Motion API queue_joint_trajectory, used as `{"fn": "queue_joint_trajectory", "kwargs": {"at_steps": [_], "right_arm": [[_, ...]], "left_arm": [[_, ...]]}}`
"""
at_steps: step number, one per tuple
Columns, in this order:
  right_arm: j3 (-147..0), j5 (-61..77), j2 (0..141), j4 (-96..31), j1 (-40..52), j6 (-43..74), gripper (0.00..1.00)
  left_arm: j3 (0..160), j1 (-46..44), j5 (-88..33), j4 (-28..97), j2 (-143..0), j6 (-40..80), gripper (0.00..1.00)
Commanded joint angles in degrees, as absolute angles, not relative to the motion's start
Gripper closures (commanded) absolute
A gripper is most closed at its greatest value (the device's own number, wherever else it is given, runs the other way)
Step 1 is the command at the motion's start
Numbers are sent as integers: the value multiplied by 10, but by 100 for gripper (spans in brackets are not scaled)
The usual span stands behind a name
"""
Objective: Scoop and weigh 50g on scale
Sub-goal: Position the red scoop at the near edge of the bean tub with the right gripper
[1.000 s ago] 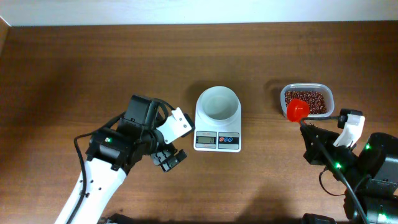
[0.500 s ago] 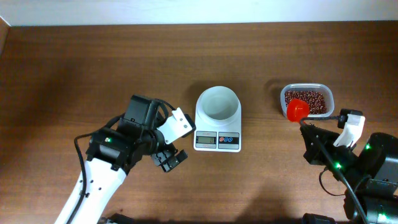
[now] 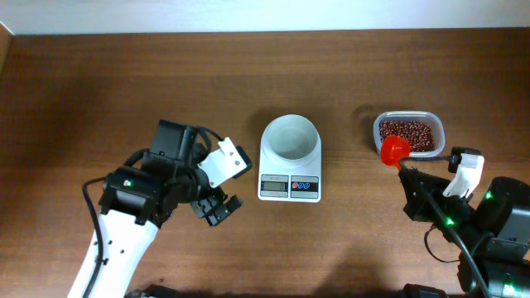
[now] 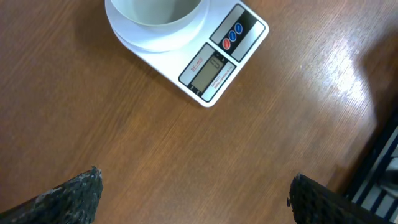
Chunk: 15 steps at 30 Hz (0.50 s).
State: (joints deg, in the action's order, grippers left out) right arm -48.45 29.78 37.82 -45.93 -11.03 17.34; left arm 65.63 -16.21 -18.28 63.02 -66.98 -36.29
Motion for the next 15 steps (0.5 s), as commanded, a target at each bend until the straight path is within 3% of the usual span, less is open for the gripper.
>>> {"fn": "queue_joint_trajectory", "kwargs": {"at_steps": [1, 15], "right_arm": [[-496, 293, 376, -459, -113, 167, 96], [-496, 293, 376, -459, -113, 167, 96]], "left_arm": [[668, -153, -217, 629, -667, -373, 1], [668, -153, -216, 629, -667, -373, 1]]}}
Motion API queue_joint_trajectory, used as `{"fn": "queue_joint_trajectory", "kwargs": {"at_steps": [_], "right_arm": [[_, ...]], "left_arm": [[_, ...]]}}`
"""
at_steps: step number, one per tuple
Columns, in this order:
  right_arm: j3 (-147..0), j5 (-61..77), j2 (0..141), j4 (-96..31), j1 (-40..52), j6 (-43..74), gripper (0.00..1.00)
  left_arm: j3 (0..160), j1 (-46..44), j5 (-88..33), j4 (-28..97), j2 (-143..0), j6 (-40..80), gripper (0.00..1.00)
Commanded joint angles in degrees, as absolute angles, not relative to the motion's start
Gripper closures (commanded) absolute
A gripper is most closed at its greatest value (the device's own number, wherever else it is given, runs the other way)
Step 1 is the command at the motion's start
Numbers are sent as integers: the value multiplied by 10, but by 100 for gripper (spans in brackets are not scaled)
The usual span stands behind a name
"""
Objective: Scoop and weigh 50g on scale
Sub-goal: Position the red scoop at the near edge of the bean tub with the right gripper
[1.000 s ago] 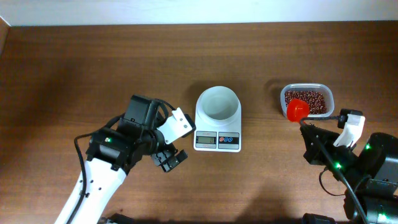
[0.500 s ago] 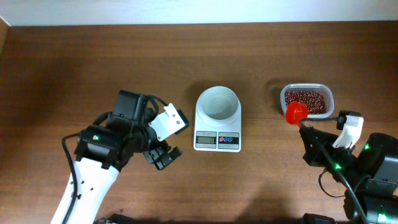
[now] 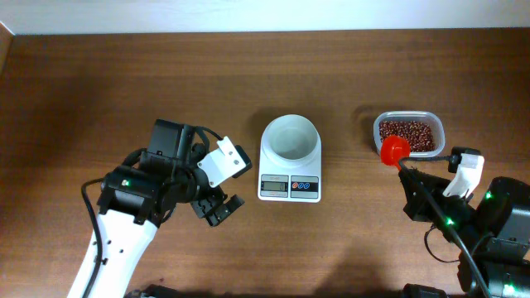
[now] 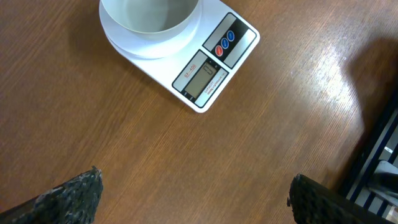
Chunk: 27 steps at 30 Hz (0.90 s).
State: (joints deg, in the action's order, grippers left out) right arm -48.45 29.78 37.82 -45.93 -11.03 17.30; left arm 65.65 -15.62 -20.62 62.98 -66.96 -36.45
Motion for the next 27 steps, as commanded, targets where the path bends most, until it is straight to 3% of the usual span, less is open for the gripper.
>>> {"fn": "queue_joint_trajectory", "kwargs": {"at_steps": [1, 23, 27], "right_arm": [[-496, 293, 376, -459, -113, 167, 96], [-496, 292, 376, -470, -113, 167, 96], [-496, 232, 376, -487, -113, 167, 96]], "left_arm": [[668, -153, -216, 629, -667, -373, 1], [668, -153, -216, 629, -667, -373, 1], [668, -153, -216, 629, -667, -373, 1]]}}
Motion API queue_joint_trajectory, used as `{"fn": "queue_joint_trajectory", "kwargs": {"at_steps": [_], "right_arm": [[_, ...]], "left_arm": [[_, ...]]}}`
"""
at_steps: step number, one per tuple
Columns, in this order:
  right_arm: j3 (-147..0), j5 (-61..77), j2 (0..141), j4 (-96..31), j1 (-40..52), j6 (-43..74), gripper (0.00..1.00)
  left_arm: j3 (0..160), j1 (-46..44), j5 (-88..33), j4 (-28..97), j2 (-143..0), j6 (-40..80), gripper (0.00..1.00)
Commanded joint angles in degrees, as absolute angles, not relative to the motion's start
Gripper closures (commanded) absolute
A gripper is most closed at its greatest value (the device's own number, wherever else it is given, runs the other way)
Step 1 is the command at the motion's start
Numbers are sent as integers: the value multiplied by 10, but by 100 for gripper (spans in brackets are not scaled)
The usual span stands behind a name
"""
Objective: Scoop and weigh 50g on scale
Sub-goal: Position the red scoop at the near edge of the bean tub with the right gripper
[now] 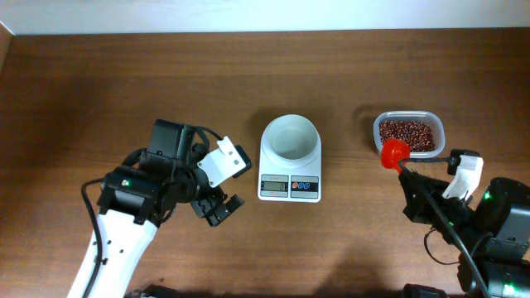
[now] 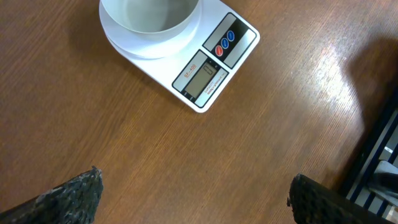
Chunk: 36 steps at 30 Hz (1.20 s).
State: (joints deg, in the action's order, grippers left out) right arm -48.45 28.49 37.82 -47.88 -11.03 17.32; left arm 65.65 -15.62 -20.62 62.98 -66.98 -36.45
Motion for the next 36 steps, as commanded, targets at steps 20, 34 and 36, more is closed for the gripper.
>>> {"fn": "queue_joint_trajectory", "kwargs": {"at_steps": [20, 34, 36], "right_arm": [[-495, 218, 394, -556, -113, 165, 96], [-496, 127, 394, -552, -113, 73, 96], [-501, 116, 398, -522, -113, 73, 96]], "left_arm": [[668, -153, -216, 629, -667, -373, 1], [668, -153, -216, 629, -667, -373, 1], [668, -153, -216, 629, -667, -373, 1]]}}
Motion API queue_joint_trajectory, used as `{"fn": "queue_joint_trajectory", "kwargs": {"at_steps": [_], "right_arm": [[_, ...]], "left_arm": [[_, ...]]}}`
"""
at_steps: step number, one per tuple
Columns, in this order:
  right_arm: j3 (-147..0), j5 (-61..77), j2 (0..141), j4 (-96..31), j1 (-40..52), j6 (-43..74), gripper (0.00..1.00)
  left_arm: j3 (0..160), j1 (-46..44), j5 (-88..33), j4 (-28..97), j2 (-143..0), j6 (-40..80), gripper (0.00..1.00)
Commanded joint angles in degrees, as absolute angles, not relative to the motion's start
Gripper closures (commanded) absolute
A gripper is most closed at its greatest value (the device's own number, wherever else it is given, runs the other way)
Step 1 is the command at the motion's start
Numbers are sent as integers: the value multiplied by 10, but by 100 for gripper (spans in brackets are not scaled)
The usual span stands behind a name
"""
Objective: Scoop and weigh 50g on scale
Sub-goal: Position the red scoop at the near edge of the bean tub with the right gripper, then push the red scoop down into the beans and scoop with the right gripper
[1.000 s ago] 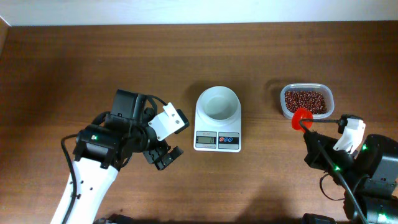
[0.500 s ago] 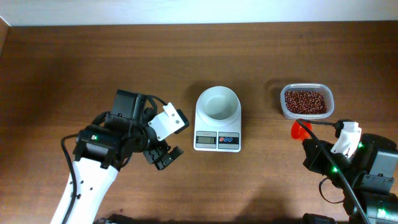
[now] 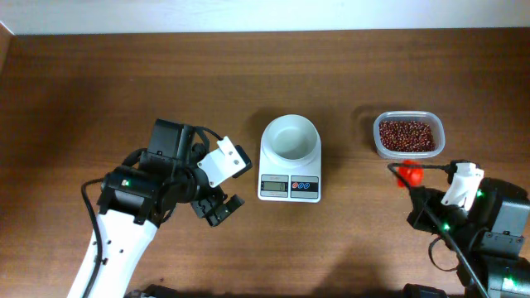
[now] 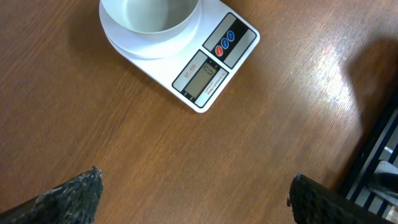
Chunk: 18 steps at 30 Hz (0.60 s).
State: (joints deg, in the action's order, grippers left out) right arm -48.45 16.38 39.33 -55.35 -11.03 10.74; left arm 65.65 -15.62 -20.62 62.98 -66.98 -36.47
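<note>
In the overhead view a white scale stands mid-table with an empty white bowl on it. A clear tub of red beans sits to its right. A red scoop hangs just in front of the tub, clear of its rim; my right gripper is shut on the handle. I cannot tell whether the scoop holds beans. My left gripper is open over bare wood left of the scale. In the left wrist view the left gripper has nothing between its fingers, with the scale and bowl ahead.
The brown wooden table carries only the scale and the tub. Its far edge meets a white wall at the top of the overhead view. The two arm bodies fill the near left and near right corners.
My right gripper has drawn back toward the near edge with the scoop. The scoop was at the tub's near left rim and now sits in front of the tub. The left arm is unchanged.
At first the scoop was at the tub's near left rim in my right gripper, and my left gripper was open beside the scale. The left arm then shifted slightly and stayed put. The scoop stayed at the rim, and now it is off the tub.
</note>
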Motion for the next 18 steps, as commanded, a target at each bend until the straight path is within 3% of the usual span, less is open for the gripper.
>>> {"fn": "queue_joint_trajectory", "kwargs": {"at_steps": [1, 7, 18], "right_arm": [[-506, 116, 403, -506, -113, 73, 96], [-603, 98, 525, -498, -113, 69, 96], [-854, 36, 806, -647, -113, -11, 96]], "left_arm": [[668, -153, -216, 629, -667, -373, 1], [668, -153, -216, 629, -667, -373, 1], [668, -153, -216, 629, -667, -373, 1]]}}
